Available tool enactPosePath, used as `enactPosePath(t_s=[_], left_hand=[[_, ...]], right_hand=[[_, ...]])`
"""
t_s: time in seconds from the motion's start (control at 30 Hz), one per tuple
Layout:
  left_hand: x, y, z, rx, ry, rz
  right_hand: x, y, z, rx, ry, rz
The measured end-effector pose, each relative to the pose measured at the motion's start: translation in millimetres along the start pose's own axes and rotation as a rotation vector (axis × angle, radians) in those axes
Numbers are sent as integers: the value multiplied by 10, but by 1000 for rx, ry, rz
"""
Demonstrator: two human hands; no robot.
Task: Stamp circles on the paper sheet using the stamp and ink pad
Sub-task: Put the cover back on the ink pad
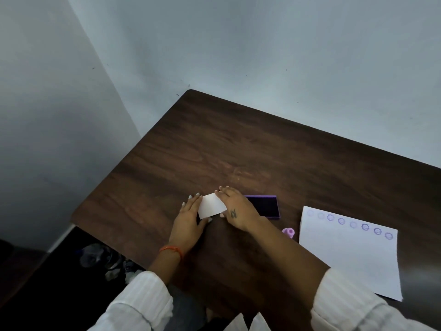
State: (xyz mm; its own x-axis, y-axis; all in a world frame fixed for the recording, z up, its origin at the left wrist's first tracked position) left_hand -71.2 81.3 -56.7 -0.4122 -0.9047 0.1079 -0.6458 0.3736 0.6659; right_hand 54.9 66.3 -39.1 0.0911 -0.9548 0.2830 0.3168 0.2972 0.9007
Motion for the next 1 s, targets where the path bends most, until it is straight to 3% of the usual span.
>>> enactPosePath(t_s=[0.27, 0.67, 1.0], left_hand=[[-50, 19, -141, -19, -28, 20], [-299, -279, -948, -33, -211, 109], [-255, -674, -1048, -86, -204, 218]], right_hand=[[87, 81, -31, 73, 12, -44], [530, 563, -719, 52, -134, -198], [762, 345, -1062, -13, -231, -156]])
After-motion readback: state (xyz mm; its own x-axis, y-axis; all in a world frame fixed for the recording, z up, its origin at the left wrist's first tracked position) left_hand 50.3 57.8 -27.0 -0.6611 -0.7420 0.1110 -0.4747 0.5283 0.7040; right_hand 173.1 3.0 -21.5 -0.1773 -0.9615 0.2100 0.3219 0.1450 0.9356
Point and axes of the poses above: each hand's wrist, its own x-axis away from the middle knuckle, its own y-axis out of the back of the hand, z = x × y, the point moved 8 cm from there along -x, towards the middle knuckle, and after that the axes turned 8 degrees about x, right-handed, at the moved point
